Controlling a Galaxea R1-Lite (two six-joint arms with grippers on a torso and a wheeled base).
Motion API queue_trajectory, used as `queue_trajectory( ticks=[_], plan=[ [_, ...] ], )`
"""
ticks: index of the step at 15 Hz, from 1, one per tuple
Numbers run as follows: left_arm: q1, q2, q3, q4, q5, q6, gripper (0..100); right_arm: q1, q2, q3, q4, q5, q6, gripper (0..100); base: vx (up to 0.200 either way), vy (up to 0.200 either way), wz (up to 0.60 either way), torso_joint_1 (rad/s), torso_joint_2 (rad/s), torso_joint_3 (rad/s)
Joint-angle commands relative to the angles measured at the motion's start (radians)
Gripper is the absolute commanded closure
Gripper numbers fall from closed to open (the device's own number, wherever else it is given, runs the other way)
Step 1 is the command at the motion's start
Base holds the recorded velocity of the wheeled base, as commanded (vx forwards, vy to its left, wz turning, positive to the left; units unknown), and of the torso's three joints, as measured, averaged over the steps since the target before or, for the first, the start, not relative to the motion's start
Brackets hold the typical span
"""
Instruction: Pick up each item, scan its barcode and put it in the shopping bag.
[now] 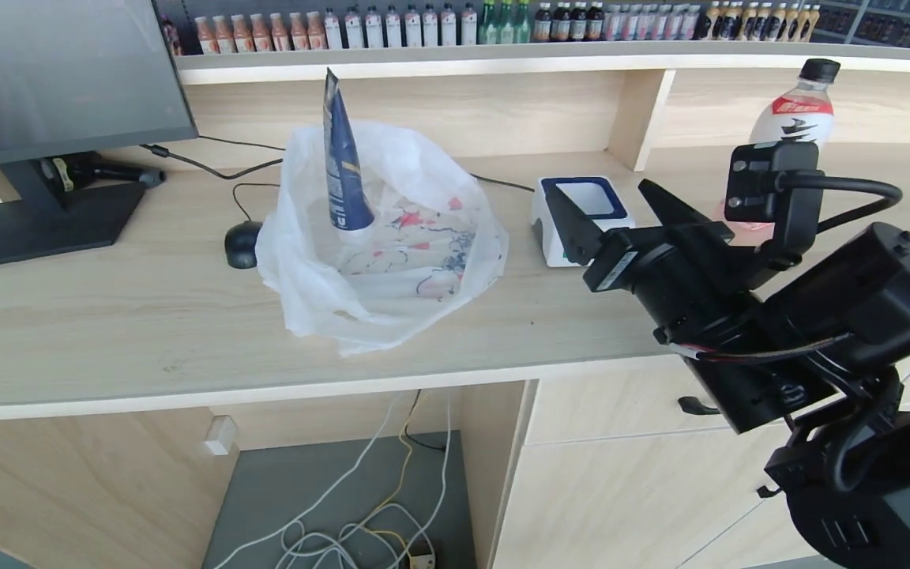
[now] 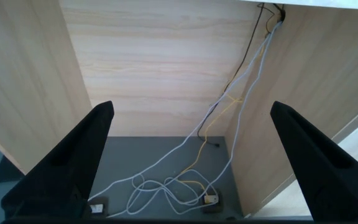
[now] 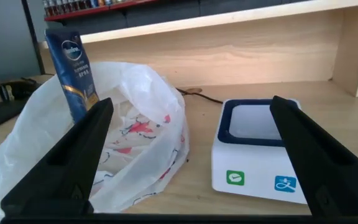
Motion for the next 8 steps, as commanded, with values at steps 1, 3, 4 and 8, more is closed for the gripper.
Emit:
queue_trajectory(
  ticks=[1,3,4,8],
  plan=[
    [0.000,0.002,0.000,0.000,0.000,-0.001,0,0.000,-0.003,0.027,-0.002,0.000,0.000,0,0.000,-0.200,0.00,0.002,0.00,0.002],
    [0.000,0.002,0.000,0.000,0.000,-0.001,0,0.000,-0.002,0.040,-0.002,0.000,-0.006,0,0.000,-0.200,0.00,0.005,0.00,0.012],
    [0.000,0.002,0.000,0.000,0.000,-0.001,0,0.000,-0.002,0.045,-0.002,0.000,-0.009,0,0.000,-0.200,0.00,-0.002,0.00,0.017],
    [0.000,0.002,0.000,0.000,0.000,-0.002,0,0.000,-0.003,0.056,-0.002,0.000,-0.014,0,0.000,-0.200,0.00,0.004,0.00,0.010]
  ],
)
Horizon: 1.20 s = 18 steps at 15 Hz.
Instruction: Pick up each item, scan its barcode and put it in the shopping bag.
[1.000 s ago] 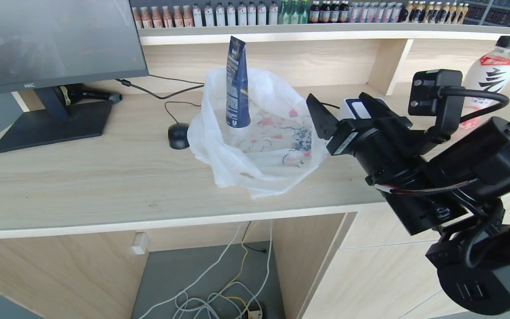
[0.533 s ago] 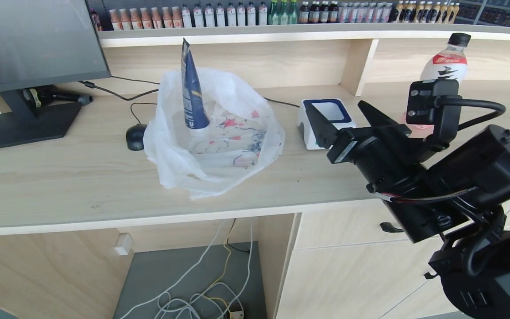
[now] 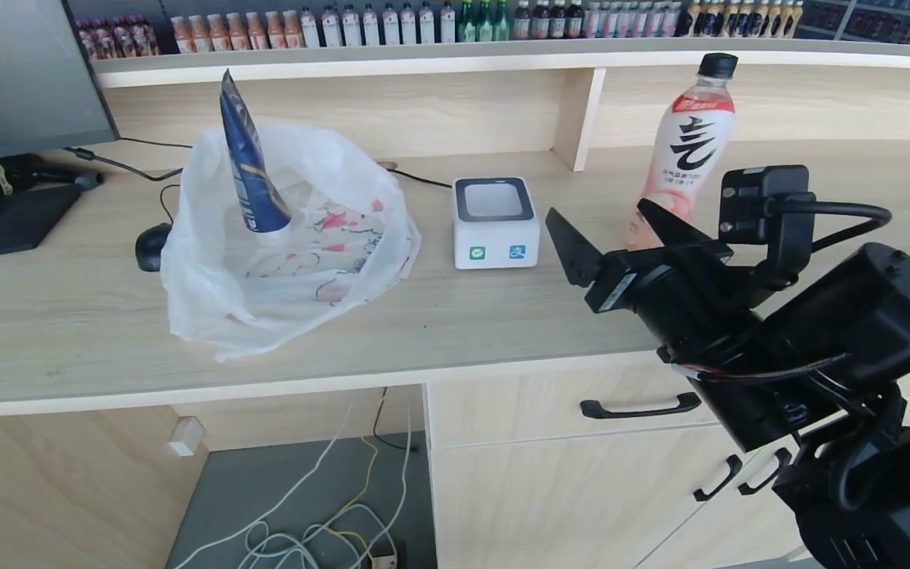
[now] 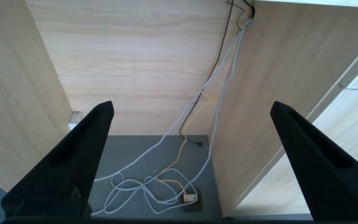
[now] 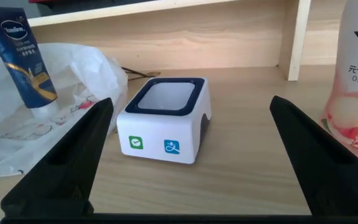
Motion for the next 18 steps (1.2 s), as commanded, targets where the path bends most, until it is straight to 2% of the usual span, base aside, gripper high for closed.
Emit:
queue_trajectory(
  ticks=[1,5,13,15,18],
  plan=[
    [0.000,0.002,0.000,0.000,0.000,-0.001,0,0.000,-0.001,0.010,0.000,0.001,0.003,0,0.000,-0.200,0.00,0.002,0.00,0.002],
    [0.000,0.000,0.000,-0.002,0.000,-0.001,0,0.002,-0.004,0.035,0.000,0.001,0.003,0,0.000,-0.200,0.00,-0.002,0.00,0.002],
    [0.000,0.002,0.000,-0.002,0.000,0.007,0,-0.001,-0.022,0.046,0.010,0.008,-0.037,0,0.000,0.000,0.00,0.000,0.00,0.000],
    [0.000,0.002,0.000,-0.002,0.000,0.007,0,-0.027,-0.031,-0.002,0.075,0.008,-0.058,0,0.000,0.000,0.00,0.000,0.00,0.000],
    [0.000,0.000,0.000,-0.002,-0.001,0.007,0,-0.052,-0.071,-0.094,0.250,0.008,-0.058,0,0.000,0.000,0.00,0.000,0.00,0.000]
  ],
)
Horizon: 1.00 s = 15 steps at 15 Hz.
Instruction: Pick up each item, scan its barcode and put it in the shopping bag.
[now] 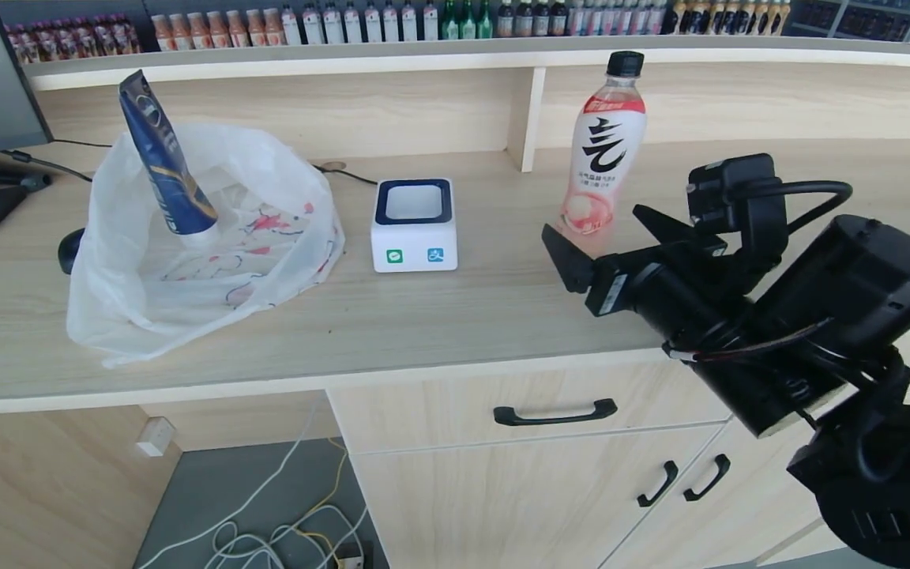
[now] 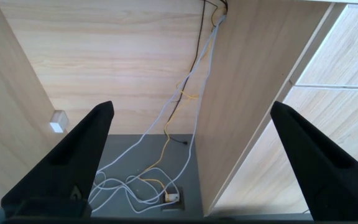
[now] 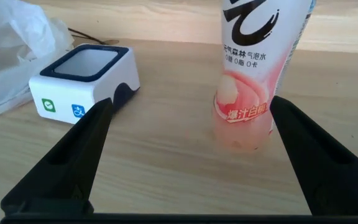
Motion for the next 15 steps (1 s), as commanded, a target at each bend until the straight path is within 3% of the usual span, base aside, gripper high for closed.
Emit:
queue_trajectory(
  ticks=[1,8,15],
  plan=[
    [0.000,0.002,0.000,0.000,0.001,-0.001,0,-0.031,-0.028,-0.053,0.045,-0.001,-0.001,0,0.000,0.000,0.00,0.000,0.00,0.000],
    [0.000,0.000,0.000,0.000,0.001,-0.001,0,-0.066,-0.022,-0.197,0.234,0.001,-0.003,0,0.000,0.000,0.00,0.000,0.00,0.000],
    [0.000,0.000,0.000,0.000,0.001,-0.001,0,-0.092,0.067,-0.339,0.282,0.027,-0.010,0,0.000,0.000,0.00,0.000,0.00,0.000]
  ],
)
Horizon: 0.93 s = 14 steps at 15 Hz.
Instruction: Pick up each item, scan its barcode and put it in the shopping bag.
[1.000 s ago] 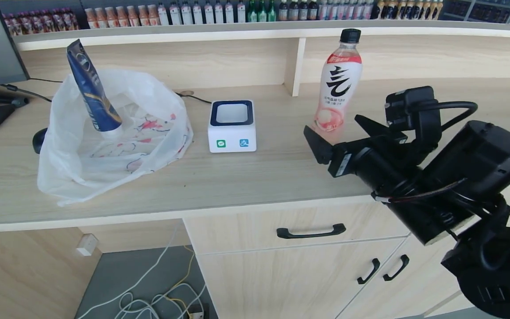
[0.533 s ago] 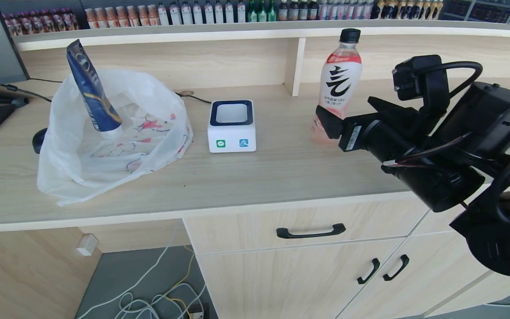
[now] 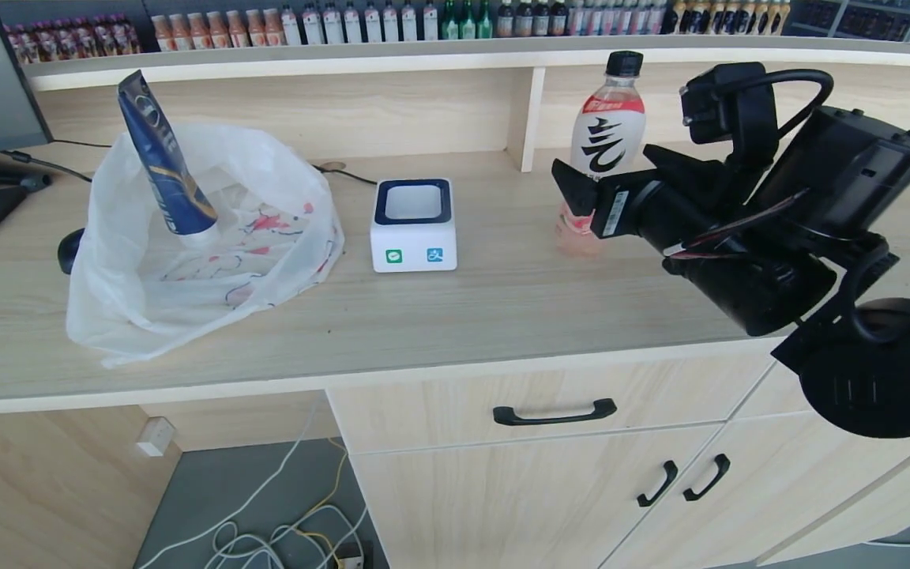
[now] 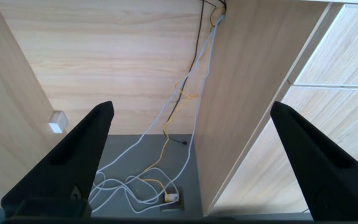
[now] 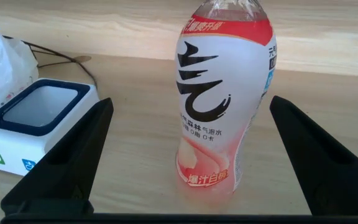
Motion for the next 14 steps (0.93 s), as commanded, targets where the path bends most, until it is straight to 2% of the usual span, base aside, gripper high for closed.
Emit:
queue_trajectory(
  ticks=[1,14],
  plan=[
    [0.000,0.000,0.000,0.000,0.001,-0.001,0,-0.016,0.043,-0.039,0.004,-0.001,-0.001,0,0.000,0.000,0.00,0.000,0.00,0.000],
    [0.000,0.000,0.000,0.000,-0.001,-0.001,0,-0.044,0.167,-0.209,0.053,0.001,0.002,0,0.000,0.000,0.00,0.000,0.00,0.000]
  ],
)
